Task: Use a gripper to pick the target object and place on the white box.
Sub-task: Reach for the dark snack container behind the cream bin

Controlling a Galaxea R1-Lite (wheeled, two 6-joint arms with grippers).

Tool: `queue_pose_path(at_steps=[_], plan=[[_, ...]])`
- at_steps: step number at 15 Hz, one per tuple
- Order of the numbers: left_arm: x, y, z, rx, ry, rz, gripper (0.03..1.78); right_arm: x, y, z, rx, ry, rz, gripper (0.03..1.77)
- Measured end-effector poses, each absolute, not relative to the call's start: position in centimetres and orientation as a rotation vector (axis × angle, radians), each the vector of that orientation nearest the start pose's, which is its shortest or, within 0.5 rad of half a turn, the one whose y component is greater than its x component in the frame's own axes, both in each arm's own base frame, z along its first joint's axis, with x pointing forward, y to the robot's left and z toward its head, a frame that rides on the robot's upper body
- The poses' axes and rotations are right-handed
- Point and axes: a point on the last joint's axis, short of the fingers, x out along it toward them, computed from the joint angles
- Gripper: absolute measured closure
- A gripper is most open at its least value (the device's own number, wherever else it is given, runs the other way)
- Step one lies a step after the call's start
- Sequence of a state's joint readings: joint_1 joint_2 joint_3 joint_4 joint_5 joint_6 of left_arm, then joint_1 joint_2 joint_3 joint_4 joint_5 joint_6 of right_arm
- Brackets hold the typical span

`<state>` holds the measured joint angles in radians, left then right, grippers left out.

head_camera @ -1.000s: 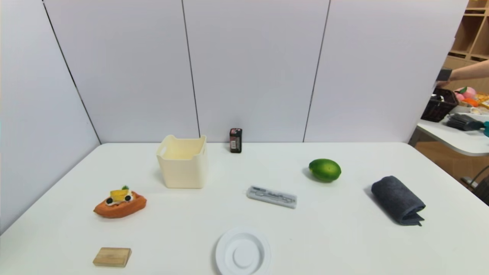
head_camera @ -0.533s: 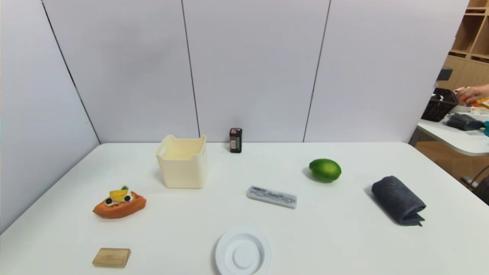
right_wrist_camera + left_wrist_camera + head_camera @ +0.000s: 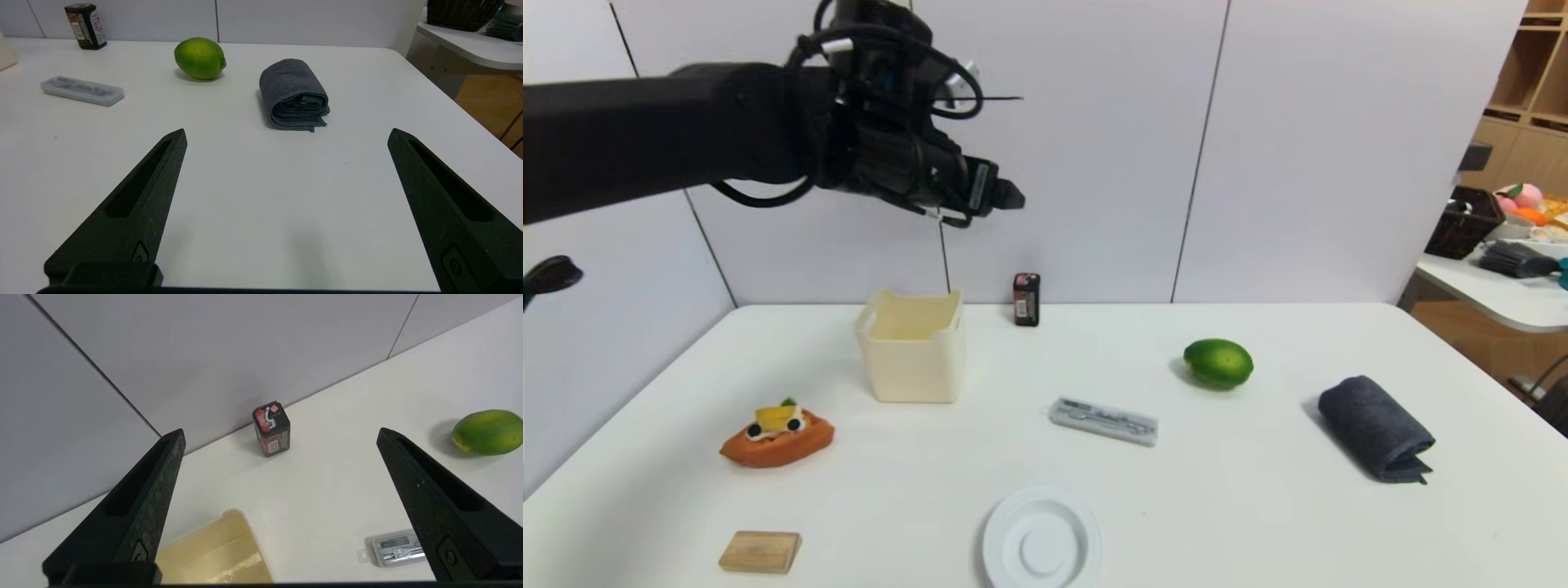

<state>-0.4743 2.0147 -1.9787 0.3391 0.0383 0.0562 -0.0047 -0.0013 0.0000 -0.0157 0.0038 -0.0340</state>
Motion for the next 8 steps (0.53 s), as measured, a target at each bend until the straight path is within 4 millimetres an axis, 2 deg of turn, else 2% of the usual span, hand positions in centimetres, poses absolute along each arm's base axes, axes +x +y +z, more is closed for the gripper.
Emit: queue_pose_path(at_steps=[3,8], plan=[[36.5,-20.8,27.5,0.202,0.411,-0.402,0.12,-2.3,0.0,7.7,-0.034,-0.017,-0.001,0.10],[37.6,-23.0,24.4,0.278,0.459,-0.380,0.83,-2.3,0.0,7.7,-0.034,-0.017,-0.001,0.10]])
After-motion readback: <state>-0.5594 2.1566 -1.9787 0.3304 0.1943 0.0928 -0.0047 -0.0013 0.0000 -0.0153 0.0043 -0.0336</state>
